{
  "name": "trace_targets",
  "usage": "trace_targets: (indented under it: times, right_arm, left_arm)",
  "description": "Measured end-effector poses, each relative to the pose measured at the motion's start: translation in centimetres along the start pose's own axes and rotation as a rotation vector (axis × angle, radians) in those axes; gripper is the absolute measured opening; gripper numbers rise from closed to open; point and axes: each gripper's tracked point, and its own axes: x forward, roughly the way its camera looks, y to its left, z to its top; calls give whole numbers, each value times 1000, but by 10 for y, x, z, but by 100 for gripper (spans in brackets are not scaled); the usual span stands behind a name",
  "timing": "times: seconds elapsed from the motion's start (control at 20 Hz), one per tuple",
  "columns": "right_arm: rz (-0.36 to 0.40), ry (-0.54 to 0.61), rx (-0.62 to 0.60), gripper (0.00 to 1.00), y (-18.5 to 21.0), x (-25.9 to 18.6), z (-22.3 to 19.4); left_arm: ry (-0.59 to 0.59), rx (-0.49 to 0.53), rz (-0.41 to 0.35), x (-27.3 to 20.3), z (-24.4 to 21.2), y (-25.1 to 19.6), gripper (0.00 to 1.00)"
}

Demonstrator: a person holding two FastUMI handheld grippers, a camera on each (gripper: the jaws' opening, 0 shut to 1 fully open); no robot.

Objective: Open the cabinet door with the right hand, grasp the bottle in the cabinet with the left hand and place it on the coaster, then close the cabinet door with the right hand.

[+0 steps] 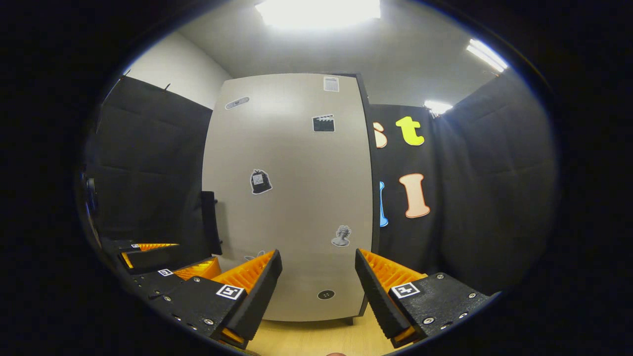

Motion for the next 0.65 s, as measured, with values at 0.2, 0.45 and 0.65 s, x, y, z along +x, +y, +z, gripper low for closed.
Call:
trace_targets:
  times: [0.2,0.45,0.65]
  right_arm:
    - [9,16,-8,92,3,2,-5]
    - [4,22,-5,92,3,0,-8]
    - [1,31,-3,92,2,-1,-9]
  left_arm:
    - [15,-12,4,2,-3,0,86]
    - [-11,-17,0,-2,3,-1,86]
    - [-1,-40,-3,-3,1,-2,86]
